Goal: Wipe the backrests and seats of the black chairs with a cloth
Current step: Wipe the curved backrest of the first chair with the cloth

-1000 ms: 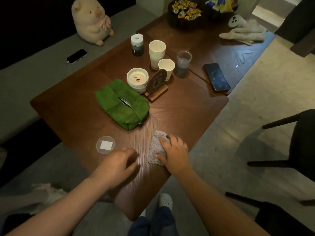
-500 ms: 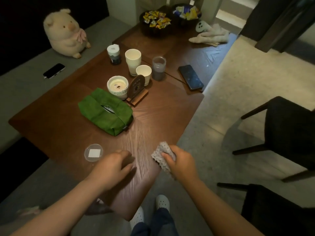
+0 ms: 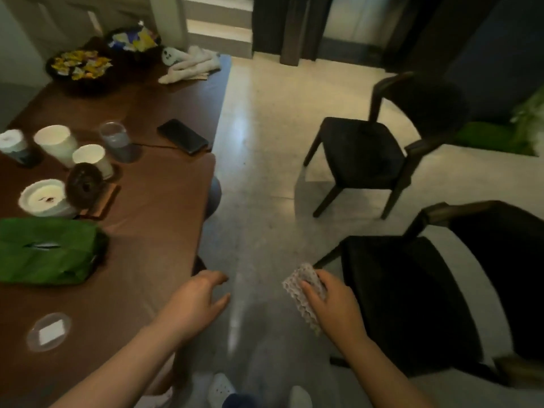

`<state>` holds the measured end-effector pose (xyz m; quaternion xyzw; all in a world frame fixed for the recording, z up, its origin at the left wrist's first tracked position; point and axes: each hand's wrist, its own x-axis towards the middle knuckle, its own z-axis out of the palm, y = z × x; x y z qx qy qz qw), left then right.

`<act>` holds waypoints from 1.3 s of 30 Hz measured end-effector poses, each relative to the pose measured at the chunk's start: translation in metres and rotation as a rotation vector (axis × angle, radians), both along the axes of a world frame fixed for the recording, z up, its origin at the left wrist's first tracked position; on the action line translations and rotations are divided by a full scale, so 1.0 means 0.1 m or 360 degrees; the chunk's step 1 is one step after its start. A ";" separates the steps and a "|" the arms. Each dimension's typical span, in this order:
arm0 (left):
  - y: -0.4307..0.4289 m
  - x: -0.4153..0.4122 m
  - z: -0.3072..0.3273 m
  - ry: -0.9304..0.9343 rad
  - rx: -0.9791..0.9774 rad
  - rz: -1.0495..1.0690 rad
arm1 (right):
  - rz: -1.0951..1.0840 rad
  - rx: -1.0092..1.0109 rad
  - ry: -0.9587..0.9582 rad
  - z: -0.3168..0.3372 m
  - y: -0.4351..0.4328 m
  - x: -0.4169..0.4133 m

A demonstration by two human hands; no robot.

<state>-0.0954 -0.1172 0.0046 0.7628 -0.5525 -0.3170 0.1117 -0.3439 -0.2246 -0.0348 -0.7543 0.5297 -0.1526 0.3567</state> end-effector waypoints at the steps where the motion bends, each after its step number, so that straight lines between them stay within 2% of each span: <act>1: -0.08 -0.12 0.01 -0.0017 -0.0019 -0.0046 | -0.0053 -0.0030 0.0015 0.01 0.01 -0.18; 6: -0.42 -0.86 0.05 -0.0041 -0.0060 -0.0252 | -0.0299 -0.0076 0.0106 0.03 0.07 -1.05; 10: -0.62 -1.64 0.01 -0.0088 -0.0050 -0.0373 | -0.0406 0.0020 0.0164 0.03 0.13 -1.82; 16: -0.83 -2.90 -0.07 -0.0044 0.0034 -0.0564 | -0.0561 0.0027 0.0169 0.05 0.22 -3.05; 22: -0.98 -3.76 -0.11 -0.0008 0.0053 -0.0729 | -0.0762 0.0107 0.0187 0.03 0.30 -3.92; 30: -1.46 -4.34 -0.20 -0.0004 0.0115 -0.0934 | -0.0926 0.0207 0.0284 0.05 0.16 -4.43; 39: -2.20 -4.60 -0.39 0.0102 0.0245 -0.1097 | -0.1036 0.0256 0.0351 0.03 -0.27 -4.65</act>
